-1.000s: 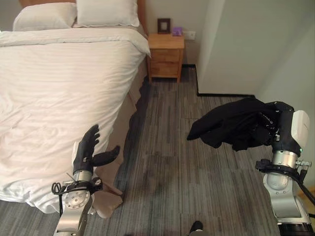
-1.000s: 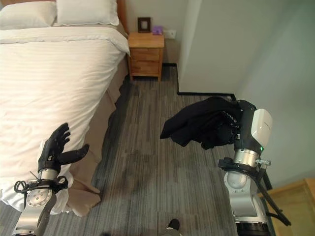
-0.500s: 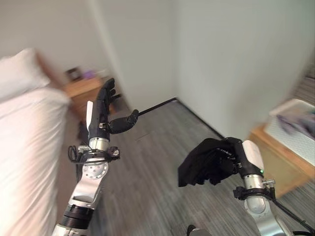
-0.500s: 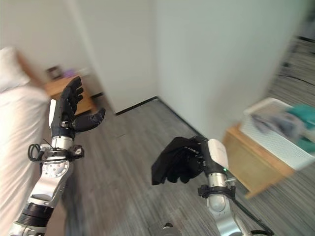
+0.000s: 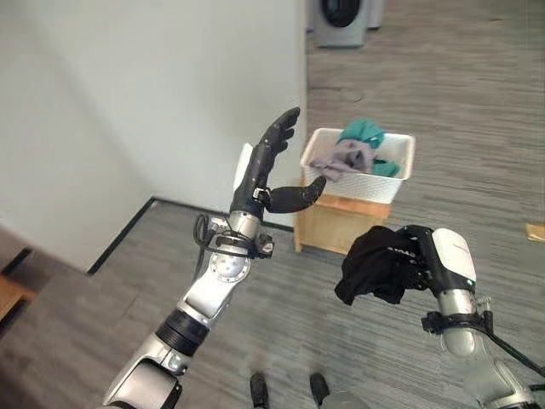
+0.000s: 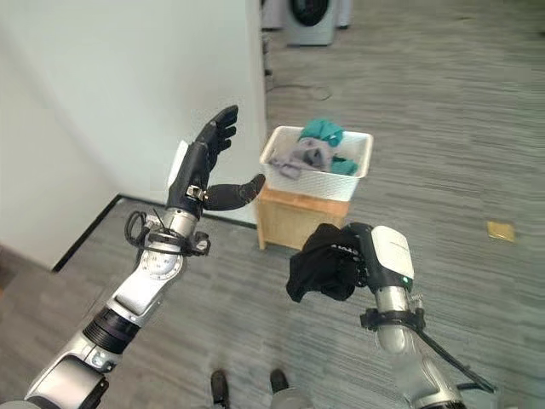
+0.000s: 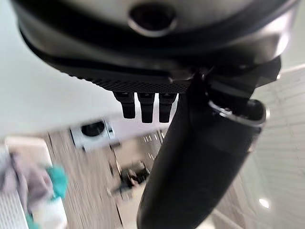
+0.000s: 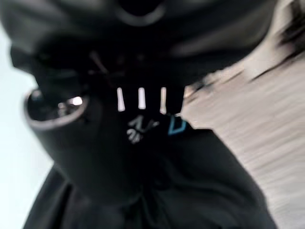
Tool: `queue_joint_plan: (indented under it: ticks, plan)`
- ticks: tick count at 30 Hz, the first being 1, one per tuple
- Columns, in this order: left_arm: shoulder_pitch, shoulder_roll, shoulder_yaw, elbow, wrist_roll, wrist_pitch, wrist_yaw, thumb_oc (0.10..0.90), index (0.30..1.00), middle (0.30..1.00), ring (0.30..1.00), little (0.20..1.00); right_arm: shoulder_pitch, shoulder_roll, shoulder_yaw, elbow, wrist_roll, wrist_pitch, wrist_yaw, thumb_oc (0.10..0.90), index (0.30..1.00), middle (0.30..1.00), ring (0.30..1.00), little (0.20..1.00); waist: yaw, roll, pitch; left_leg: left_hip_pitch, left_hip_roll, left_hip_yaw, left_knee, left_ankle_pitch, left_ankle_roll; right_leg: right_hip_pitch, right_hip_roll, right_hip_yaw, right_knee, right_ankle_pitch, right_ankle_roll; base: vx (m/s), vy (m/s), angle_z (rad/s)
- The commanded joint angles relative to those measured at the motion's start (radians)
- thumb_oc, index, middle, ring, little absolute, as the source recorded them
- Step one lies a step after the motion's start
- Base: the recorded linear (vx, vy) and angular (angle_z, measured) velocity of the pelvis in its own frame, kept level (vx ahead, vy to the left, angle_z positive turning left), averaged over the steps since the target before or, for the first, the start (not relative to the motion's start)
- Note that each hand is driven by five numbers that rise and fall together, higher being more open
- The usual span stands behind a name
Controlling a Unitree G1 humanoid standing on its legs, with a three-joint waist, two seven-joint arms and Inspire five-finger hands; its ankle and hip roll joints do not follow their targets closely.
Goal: Pick up bed clothes into laundry basket.
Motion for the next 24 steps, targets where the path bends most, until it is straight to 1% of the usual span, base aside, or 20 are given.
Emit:
queue_joint_plan:
  ticks: [1,2,3,4,5,6,7,9,12,13,15,16,17,18,19,20,21,22,23,24]
  plan:
    - [0.036,0.033,0.087,-0.080,0.075,-0.042,0.040,0.800,0.900,0.900,0.900,0.900,-0.099,-0.015,-0.062,-0.106,-0.027,-0.073,-0.073,0.400,0.300,0.300,0.300,0.300,0.042,-0.038,-0.073,0.054,0.011,0.041,-0.013,-0.068,0.017,0.057,-0.142,0.000,0.023,-0.217,0.107,0.16,0.078,-0.76]
    - [0.061,0.040,0.091,-0.082,0.090,-0.036,0.030,0.800,0.900,0.900,0.900,0.900,-0.097,-0.012,-0.066,-0.106,-0.029,-0.072,-0.072,0.400,0.300,0.300,0.300,0.300,0.041,-0.042,-0.073,0.059,0.013,0.063,-0.013,-0.075,0.019,0.051,-0.145,-0.002,0.027,-0.216,0.109,0.13,0.052,-0.79]
    - [0.093,0.047,0.102,-0.086,0.102,-0.029,0.026,0.800,0.900,0.900,0.900,0.900,-0.097,-0.006,-0.065,-0.108,-0.033,-0.070,-0.075,0.400,0.300,0.300,0.300,0.300,0.051,-0.046,-0.074,0.067,0.016,0.095,-0.013,-0.086,0.023,0.039,-0.153,-0.010,0.039,-0.214,0.114,0.10,0.037,-0.70]
    - [0.128,0.053,0.114,-0.083,0.121,-0.019,0.020,0.800,0.900,0.900,0.900,0.900,-0.102,0.010,-0.061,-0.109,-0.042,-0.064,-0.074,0.400,0.300,0.300,0.300,0.300,0.060,-0.049,-0.066,0.072,0.021,0.138,-0.013,-0.095,0.026,0.015,-0.163,-0.060,0.057,-0.197,0.124,0.05,0.021,-0.47]
    - [0.129,0.054,0.114,-0.084,0.121,-0.018,0.020,0.800,0.900,0.900,0.900,0.900,-0.102,0.010,-0.061,-0.110,-0.043,-0.064,-0.074,0.400,0.300,0.300,0.300,0.300,0.062,-0.050,-0.068,0.071,0.022,0.141,-0.013,-0.095,0.026,0.011,-0.163,-0.057,0.059,-0.197,0.124,0.05,0.017,-0.25]
    - [0.150,0.056,0.123,-0.085,0.127,-0.017,0.013,0.800,0.900,0.900,0.900,0.900,-0.098,0.020,-0.058,-0.111,-0.046,-0.061,-0.074,0.400,0.300,0.300,0.300,0.300,0.066,-0.052,-0.067,0.075,0.024,0.164,-0.013,-0.099,0.025,0.004,-0.169,-0.080,0.059,-0.188,0.130,0.09,0.029,-0.44]
    - [0.188,0.058,0.141,-0.095,0.140,-0.018,0.003,0.800,0.900,0.900,0.900,0.900,-0.084,0.036,-0.059,-0.112,-0.060,-0.057,-0.072,0.400,0.300,0.300,0.300,0.300,0.078,-0.053,-0.069,0.081,0.022,0.187,-0.013,-0.112,0.029,0.001,-0.181,-0.124,0.051,-0.175,0.139,0.12,0.037,-0.48]
    - [0.220,0.060,0.157,-0.108,0.165,-0.013,-0.009,0.800,0.900,0.900,0.900,0.900,-0.060,0.045,-0.062,-0.110,-0.083,-0.054,-0.065,0.400,0.300,0.300,0.300,0.300,0.092,-0.052,-0.071,0.086,0.017,0.200,-0.013,-0.123,0.034,-0.006,-0.198,-0.175,0.066,-0.164,0.151,0.09,0.027,-0.23]
    - [0.256,0.077,0.187,-0.112,0.197,-0.007,-0.026,0.800,0.900,0.900,0.900,0.900,-0.060,0.038,-0.061,-0.108,-0.124,-0.051,-0.043,0.400,0.300,0.300,0.300,0.300,0.111,-0.044,-0.059,0.100,0.021,0.230,-0.013,-0.140,0.043,-0.073,-0.236,-0.257,0.216,-0.139,0.196,0.04,0.047,0.02]
    - [0.279,0.100,0.206,-0.114,0.211,0.004,-0.028,0.800,0.900,0.900,0.900,0.900,-0.088,0.023,-0.065,-0.111,-0.137,-0.045,-0.038,0.400,0.300,0.300,0.300,0.300,0.121,-0.031,-0.027,0.118,0.028,0.257,-0.013,-0.149,0.053,-0.158,-0.295,-0.337,0.390,-0.073,0.238,0.02,0.070,-0.06]
    - [0.280,0.100,0.208,-0.116,0.211,0.004,-0.029,0.800,0.900,0.900,0.900,0.900,-0.090,0.022,-0.064,-0.110,-0.138,-0.045,-0.038,0.400,0.300,0.300,0.300,0.300,0.120,-0.033,-0.028,0.115,0.024,0.257,-0.013,-0.149,0.054,-0.170,-0.301,-0.333,0.407,-0.079,0.239,0.05,0.056,-0.19]
    - [0.287,0.120,0.230,-0.115,0.221,0.008,-0.034,0.800,0.900,0.900,0.900,0.900,-0.104,0.013,-0.075,-0.112,-0.147,-0.042,-0.038,0.400,0.300,0.300,0.300,0.300,0.131,-0.023,-0.018,0.140,0.029,0.266,-0.013,-0.185,0.053,-0.217,-0.332,-0.408,0.473,-0.095,0.249,0.08,0.034,-0.17]
    - [0.288,0.120,0.232,-0.118,0.221,0.010,-0.034,0.800,0.900,0.900,0.900,0.900,-0.105,0.012,-0.075,-0.113,-0.148,-0.042,-0.037,0.400,0.300,0.300,0.300,0.300,0.125,-0.026,-0.015,0.134,0.027,0.272,-0.013,-0.175,0.054,-0.227,-0.341,-0.418,0.489,-0.097,0.240,0.27,-0.002,-0.29]
    - [0.303,0.124,0.252,-0.120,0.228,0.004,-0.041,0.800,0.900,0.900,0.900,0.900,-0.113,0.000,-0.096,-0.127,-0.152,-0.035,-0.033,0.400,0.300,0.300,0.300,0.300,0.125,-0.027,-0.012,0.163,0.017,0.263,-0.013,-0.207,0.049,-0.262,-0.325,-0.453,0.430,-0.136,0.228,0.09,-0.074,-0.18]
    - [0.306,0.123,0.254,-0.123,0.229,0.004,-0.042,0.800,0.900,0.900,0.900,0.900,-0.111,-0.001,-0.097,-0.130,-0.152,-0.034,-0.031,0.400,0.300,0.300,0.300,0.300,0.122,-0.026,-0.010,0.158,0.021,0.273,-0.013,-0.195,0.047,-0.260,-0.323,-0.469,0.419,-0.125,0.215,0.39,-0.169,-0.30]
    - [0.317,0.119,0.269,-0.121,0.235,0.003,-0.049,0.800,0.900,0.900,0.900,0.900,-0.121,-0.003,-0.112,-0.137,-0.146,-0.025,-0.039,0.400,0.300,0.300,0.300,0.300,0.117,-0.031,-0.014,0.194,0.011,0.258,-0.013,-0.231,0.039,-0.267,-0.271,-0.481,0.264,-0.123,0.198,0.22,-0.135,-0.16]
    - [0.319,0.119,0.269,-0.121,0.235,0.002,-0.049,0.800,0.900,0.900,0.900,0.900,-0.120,-0.003,-0.112,-0.137,-0.145,-0.024,-0.039,0.400,0.300,0.300,0.300,0.300,0.117,-0.028,-0.013,0.196,0.015,0.258,-0.013,-0.233,0.038,-0.259,-0.265,-0.484,0.252,-0.119,0.197,0.37,-0.190,-0.16]
    - [0.320,0.116,0.277,-0.120,0.238,-0.001,-0.056,0.800,0.900,0.900,0.900,0.900,-0.125,-0.004,-0.121,-0.142,-0.143,-0.022,-0.045,0.400,0.300,0.300,0.300,0.300,0.114,-0.031,-0.014,0.214,0.013,0.261,-0.013,-0.243,0.030,-0.275,-0.249,-0.494,0.173,-0.090,0.194,0.28,-0.224,-0.07]
    - [0.318,0.117,0.288,-0.117,0.245,-0.011,-0.060,0.800,0.900,0.900,0.900,0.900,-0.134,-0.011,-0.142,-0.166,-0.149,-0.017,-0.055,0.400,0.300,0.300,0.300,0.300,0.114,-0.033,-0.016,0.235,0.016,0.267,-0.013,-0.265,0.015,-0.282,-0.238,-0.518,0.066,-0.049,0.202,0.27,-0.222,-0.07]
    - [0.318,0.117,0.288,-0.117,0.245,-0.011,-0.060,0.800,0.900,0.900,0.900,0.900,-0.133,-0.011,-0.143,-0.166,-0.149,-0.017,-0.054,0.400,0.300,0.300,0.300,0.300,0.114,-0.032,-0.015,0.236,0.017,0.267,-0.013,-0.266,0.015,-0.280,-0.236,-0.519,0.062,-0.047,0.202,0.38,-0.299,0.05]
